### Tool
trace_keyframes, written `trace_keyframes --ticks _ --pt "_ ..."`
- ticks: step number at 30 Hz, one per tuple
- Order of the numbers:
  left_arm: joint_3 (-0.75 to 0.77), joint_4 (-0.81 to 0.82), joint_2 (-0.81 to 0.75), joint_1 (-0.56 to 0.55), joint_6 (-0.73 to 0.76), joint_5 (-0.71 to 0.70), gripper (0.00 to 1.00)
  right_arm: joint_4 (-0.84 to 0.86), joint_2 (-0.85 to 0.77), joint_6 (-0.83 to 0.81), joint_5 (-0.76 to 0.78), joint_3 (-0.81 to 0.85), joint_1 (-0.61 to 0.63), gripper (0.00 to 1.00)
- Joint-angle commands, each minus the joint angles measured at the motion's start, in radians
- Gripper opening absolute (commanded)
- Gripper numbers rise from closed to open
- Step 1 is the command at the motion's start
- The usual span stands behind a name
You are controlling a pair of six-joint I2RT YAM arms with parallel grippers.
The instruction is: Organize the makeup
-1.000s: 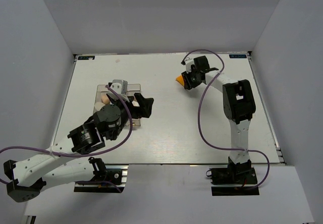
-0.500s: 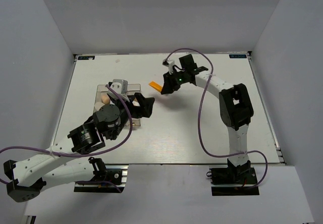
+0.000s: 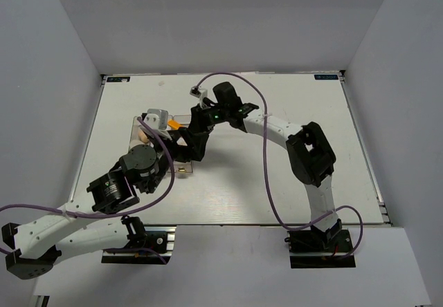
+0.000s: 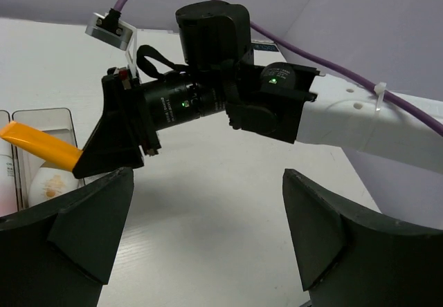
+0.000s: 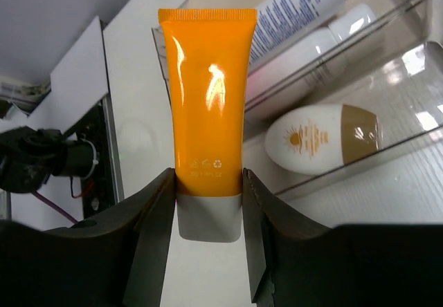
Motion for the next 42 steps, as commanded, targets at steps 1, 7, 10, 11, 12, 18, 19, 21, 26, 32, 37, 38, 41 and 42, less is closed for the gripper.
trace_keyframes --ticks 1,7,10,11,12,18,19,21,26,32,37,38,41,42 --pt "0.0 0.011 -0.018 -0.006 -0.002 0.012 0.98 0.19 0.007 0.126 0.03 0.012 0.014 0.2" --pt "0.011 0.014 -0.018 -0.006 0.007 0.016 0.98 0.288 0.066 0.179 0.08 0.0 0.061 0.21" --pt "0.018 0.013 -0.014 -0.006 0.009 0.017 0.98 0.308 0.084 0.18 0.106 -0.011 0.081 0.25" --pt "0.02 0.011 -0.016 -0.006 0.009 0.017 0.98 0.32 0.086 0.177 0.111 -0.017 0.086 0.26" --pt "0.018 0.011 -0.016 -0.006 0.007 0.019 0.98 0.327 0.09 0.177 0.117 -0.021 0.094 0.26" --pt "0.018 0.007 -0.018 -0.006 0.006 0.017 0.98 0.333 0.096 0.176 0.154 -0.054 0.109 0.4" --pt "0.015 0.013 -0.021 -0.006 0.007 0.016 0.98 0.331 0.092 0.168 0.16 -0.058 0.108 0.44" --pt "0.006 0.02 -0.021 -0.006 0.006 0.016 0.98 0.324 0.087 0.156 0.168 -0.063 0.108 0.45" --pt "0.003 0.028 -0.018 -0.006 0.009 0.017 0.98 0.305 0.083 0.111 0.189 -0.067 0.106 0.49" --pt "0.0 0.025 -0.024 -0.006 0.006 0.017 0.98 0.291 0.069 0.056 0.22 -0.087 0.124 0.6" --pt "0.001 0.025 -0.025 -0.006 0.004 0.02 0.98 0.313 0.056 0.038 0.203 -0.109 0.105 0.63" --pt "0.001 0.024 -0.024 -0.006 0.004 0.022 0.98 0.319 0.044 0.038 0.18 -0.107 0.105 0.63" --pt "0.0 0.022 -0.024 -0.006 0.001 0.023 0.98 0.354 0.02 0.042 0.121 -0.098 0.105 0.59" --pt "0.0 0.02 -0.024 -0.006 0.0 0.023 0.98 0.36 0.012 0.044 0.102 -0.081 0.098 0.57"
